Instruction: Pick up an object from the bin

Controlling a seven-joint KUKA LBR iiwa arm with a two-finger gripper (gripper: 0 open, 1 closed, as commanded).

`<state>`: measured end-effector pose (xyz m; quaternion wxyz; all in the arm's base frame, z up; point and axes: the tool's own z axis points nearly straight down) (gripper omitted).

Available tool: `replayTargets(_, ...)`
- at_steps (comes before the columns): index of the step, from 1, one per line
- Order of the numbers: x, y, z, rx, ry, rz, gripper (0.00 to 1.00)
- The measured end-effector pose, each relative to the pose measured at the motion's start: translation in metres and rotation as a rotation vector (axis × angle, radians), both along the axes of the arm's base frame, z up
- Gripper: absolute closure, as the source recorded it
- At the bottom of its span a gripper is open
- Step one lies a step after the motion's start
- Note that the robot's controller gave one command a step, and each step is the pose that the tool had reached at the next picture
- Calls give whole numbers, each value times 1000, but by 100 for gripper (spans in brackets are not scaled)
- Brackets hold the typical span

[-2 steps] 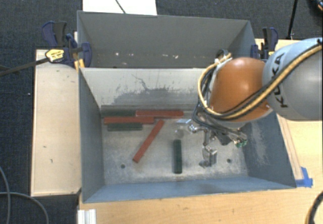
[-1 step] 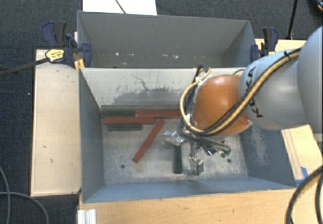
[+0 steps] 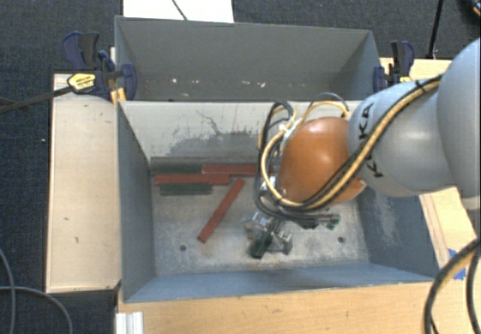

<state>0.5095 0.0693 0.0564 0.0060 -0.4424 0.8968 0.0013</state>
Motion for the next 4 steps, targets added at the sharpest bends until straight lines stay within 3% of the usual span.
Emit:
replayTargets(3, -3, -1, 27, -5, 11, 35, 100)
replayTargets(4, 0, -1, 46, -5, 4, 32, 100)
